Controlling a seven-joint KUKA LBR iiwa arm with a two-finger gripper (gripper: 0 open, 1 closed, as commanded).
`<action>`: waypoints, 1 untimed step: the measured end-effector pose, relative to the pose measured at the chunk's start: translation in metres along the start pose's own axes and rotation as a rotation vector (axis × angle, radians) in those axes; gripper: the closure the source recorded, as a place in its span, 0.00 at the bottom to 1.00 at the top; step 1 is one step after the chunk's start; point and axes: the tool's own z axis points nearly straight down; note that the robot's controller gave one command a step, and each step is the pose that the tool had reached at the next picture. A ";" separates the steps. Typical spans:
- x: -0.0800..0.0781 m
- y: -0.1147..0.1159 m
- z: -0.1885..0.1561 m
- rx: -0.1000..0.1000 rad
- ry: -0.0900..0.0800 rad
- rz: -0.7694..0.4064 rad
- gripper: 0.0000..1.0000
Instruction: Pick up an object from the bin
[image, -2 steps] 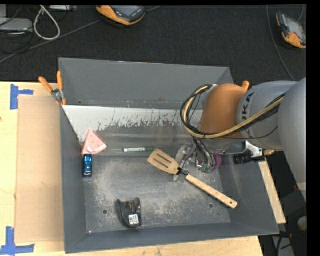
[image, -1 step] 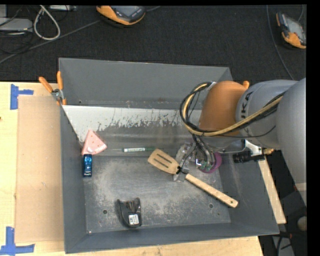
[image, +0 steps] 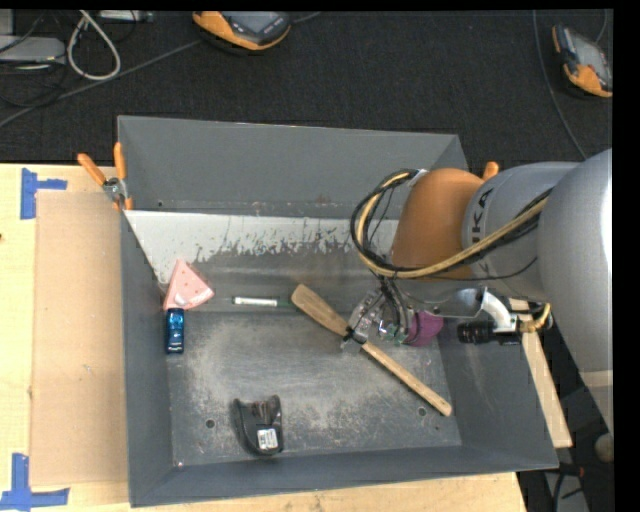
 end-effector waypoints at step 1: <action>-0.013 -0.016 0.000 0.001 0.004 -0.104 0.00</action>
Offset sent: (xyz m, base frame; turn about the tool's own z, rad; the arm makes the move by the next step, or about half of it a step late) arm 0.0000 0.0000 0.0000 0.0000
